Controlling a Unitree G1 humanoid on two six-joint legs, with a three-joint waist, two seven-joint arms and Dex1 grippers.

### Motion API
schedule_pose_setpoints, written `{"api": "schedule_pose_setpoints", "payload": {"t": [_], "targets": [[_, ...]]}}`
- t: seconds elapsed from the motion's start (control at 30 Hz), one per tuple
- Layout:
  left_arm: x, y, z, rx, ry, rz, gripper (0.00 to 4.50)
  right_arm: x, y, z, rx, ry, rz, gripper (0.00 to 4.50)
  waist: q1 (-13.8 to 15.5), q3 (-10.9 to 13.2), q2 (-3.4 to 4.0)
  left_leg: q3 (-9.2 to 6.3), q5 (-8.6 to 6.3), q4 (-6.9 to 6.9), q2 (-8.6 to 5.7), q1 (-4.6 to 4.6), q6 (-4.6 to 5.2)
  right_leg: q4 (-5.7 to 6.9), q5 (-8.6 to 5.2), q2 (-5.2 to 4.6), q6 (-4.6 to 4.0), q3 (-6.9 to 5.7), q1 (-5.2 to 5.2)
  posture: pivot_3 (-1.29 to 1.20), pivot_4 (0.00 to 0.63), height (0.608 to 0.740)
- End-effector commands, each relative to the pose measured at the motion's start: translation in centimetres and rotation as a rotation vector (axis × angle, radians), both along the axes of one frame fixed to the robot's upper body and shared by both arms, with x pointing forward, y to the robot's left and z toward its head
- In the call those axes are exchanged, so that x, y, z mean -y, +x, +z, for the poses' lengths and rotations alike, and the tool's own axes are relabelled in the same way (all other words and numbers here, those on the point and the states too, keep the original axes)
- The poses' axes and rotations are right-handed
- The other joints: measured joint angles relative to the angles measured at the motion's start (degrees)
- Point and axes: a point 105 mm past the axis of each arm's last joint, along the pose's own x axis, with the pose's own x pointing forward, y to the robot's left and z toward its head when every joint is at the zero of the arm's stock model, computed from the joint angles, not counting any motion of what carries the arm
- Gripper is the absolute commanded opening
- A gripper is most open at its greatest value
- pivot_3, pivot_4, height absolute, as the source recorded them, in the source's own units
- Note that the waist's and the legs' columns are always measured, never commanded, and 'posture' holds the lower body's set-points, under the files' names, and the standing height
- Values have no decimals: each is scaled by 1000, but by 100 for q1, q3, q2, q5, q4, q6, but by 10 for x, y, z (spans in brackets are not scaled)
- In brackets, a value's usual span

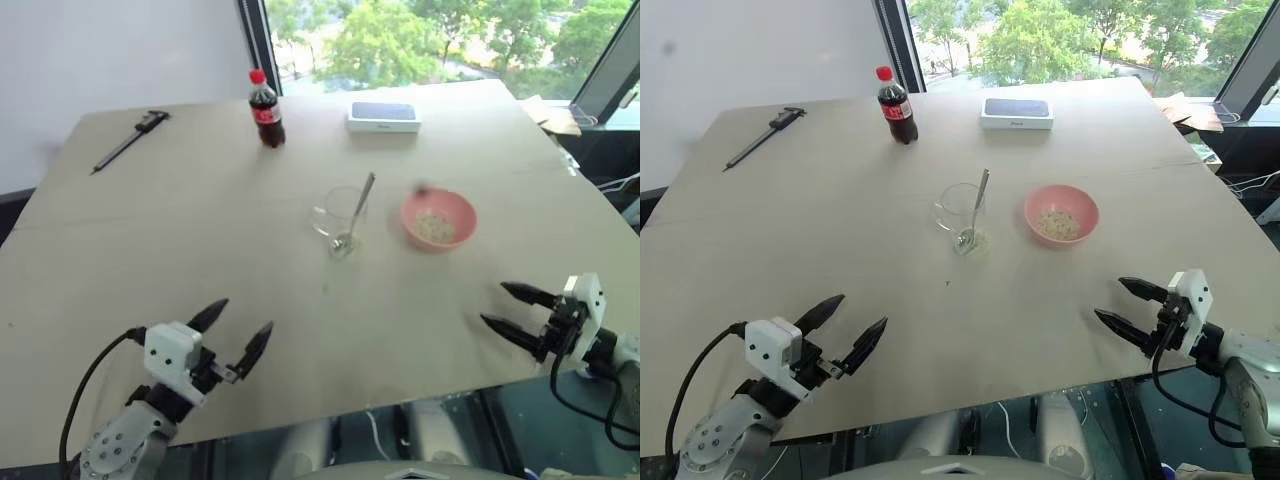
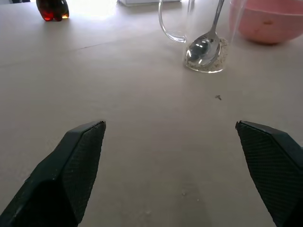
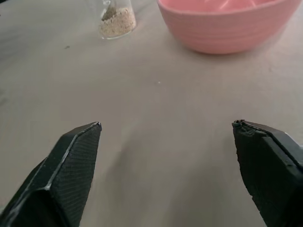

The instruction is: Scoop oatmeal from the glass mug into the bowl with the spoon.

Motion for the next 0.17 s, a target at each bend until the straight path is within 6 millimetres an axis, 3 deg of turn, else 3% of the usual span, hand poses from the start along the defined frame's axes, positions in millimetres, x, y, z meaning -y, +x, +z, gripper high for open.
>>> {"api": "schedule_pose_setpoints", "payload": {"t": [0.03,0.17], "targets": [[-1,-4,-5,1,61,22,4500,-3,-1,1,49,-33,16,4419,-4,0,0,2,0,-2,0,0,0,0,0,0,0,2,-1,0,150,740],[3,-7,-7,3,56,21,4500,-9,0,4,67,-30,34,4419,8,1,-2,3,-5,-2,-4,-4,7,-8,0,-11,0,3,-1,0,150,740]]}}
